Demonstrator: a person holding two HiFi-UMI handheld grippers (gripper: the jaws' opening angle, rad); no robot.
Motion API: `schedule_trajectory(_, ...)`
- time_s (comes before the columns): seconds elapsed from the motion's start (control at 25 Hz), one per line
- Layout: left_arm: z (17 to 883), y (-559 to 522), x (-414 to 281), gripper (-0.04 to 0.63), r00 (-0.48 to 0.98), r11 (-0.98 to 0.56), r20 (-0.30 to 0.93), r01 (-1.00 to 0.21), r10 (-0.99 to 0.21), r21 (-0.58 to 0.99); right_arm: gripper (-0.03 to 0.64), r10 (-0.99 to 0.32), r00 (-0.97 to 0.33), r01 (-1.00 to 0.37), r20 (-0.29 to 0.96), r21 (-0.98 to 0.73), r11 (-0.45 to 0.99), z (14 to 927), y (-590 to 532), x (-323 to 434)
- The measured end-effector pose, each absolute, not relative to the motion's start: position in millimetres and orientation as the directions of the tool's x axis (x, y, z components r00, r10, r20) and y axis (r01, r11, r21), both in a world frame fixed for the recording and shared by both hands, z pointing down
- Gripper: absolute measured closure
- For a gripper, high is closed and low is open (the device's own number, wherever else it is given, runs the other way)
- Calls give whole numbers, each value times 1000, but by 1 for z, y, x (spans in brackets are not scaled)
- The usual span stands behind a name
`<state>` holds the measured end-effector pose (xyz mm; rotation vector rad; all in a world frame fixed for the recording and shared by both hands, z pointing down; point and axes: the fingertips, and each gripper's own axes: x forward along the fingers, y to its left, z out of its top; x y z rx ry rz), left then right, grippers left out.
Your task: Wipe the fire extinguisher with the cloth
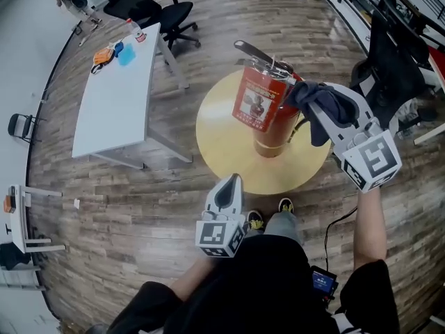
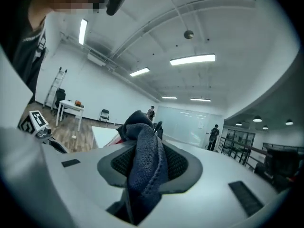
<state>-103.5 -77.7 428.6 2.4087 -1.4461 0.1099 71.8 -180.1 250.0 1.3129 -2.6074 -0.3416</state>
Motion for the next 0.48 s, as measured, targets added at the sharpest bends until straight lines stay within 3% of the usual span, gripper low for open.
schedule_trajectory(0.2, 433, -80, -119, 572, 452, -399, 252, -887, -856, 233, 478, -821, -559, -801, 118, 177, 571, 322, -178, 101)
schedule_trajectory(0.48, 440, -84, -118, 572, 436, -388, 283, -897, -854, 212, 478, -749, -445, -787, 492, 184, 589, 522, -211, 103)
